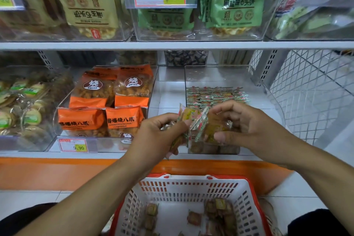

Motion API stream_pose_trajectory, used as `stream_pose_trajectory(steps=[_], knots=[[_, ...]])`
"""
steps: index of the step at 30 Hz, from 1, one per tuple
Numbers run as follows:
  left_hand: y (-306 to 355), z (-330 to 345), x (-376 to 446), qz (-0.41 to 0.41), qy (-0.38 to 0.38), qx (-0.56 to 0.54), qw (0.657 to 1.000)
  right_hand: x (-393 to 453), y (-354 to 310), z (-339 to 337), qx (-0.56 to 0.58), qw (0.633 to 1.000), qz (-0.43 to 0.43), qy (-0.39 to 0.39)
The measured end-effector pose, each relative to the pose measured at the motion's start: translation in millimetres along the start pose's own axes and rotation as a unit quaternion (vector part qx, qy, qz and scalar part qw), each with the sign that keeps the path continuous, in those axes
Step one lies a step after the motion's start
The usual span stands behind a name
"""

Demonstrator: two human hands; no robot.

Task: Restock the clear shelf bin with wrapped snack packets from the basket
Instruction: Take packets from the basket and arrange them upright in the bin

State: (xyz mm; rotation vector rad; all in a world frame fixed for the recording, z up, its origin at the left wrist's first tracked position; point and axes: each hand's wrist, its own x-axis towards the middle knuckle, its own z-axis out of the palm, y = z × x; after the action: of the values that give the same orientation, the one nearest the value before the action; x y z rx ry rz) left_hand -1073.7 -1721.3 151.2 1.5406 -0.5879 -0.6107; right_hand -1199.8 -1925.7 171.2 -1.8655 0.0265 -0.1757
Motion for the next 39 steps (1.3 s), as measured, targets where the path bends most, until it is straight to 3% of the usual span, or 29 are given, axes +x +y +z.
stream_pose_trajectory(steps=[4, 9, 13, 20, 23, 26, 33, 39], knots=[[1.3, 0.6, -1.8, 0.01, -0.025, 0.017, 0.999, 0.6, 4.9, -0.1, 0.117, 0.991, 0.062, 0.014], [-0.6, -2.1, -1.0, -0.008, -0.062, 0.052, 0.997, -0.6, 4.2, 0.8, 0.166, 0.981, 0.099, 0.003], [-5.1, -0.8, 2.4, -0.042, -0.07, 0.01, 0.997, -1.2, 4.9, 0.6, 0.2, 0.971, 0.133, -0.009], [0.4, 7.9, 8.7, -0.049, -0.073, -0.009, 0.996, 4.8, 2.4, -4.0, 0.209, 0.961, 0.148, -0.104], [0.3, 15.4, 14.9, -0.042, -0.024, -0.045, 0.998, 21.5, 8.6, -12.2, 0.249, 0.956, 0.142, -0.054], [1.6, 23.3, 25.0, -0.041, 0.019, -0.059, 0.997, 52.3, 25.2, -17.0, 0.236, 0.956, 0.163, 0.055], [1.7, 49.1, 54.6, -0.073, 0.022, -0.078, 0.994, 132.5, 70.2, -20.7, 0.033, 0.944, 0.217, 0.248], [-1.6, 47.9, 72.4, -0.129, 0.003, -0.119, 0.984, 176.3, 102.2, -30.8, -0.06, 0.946, 0.197, 0.249]])
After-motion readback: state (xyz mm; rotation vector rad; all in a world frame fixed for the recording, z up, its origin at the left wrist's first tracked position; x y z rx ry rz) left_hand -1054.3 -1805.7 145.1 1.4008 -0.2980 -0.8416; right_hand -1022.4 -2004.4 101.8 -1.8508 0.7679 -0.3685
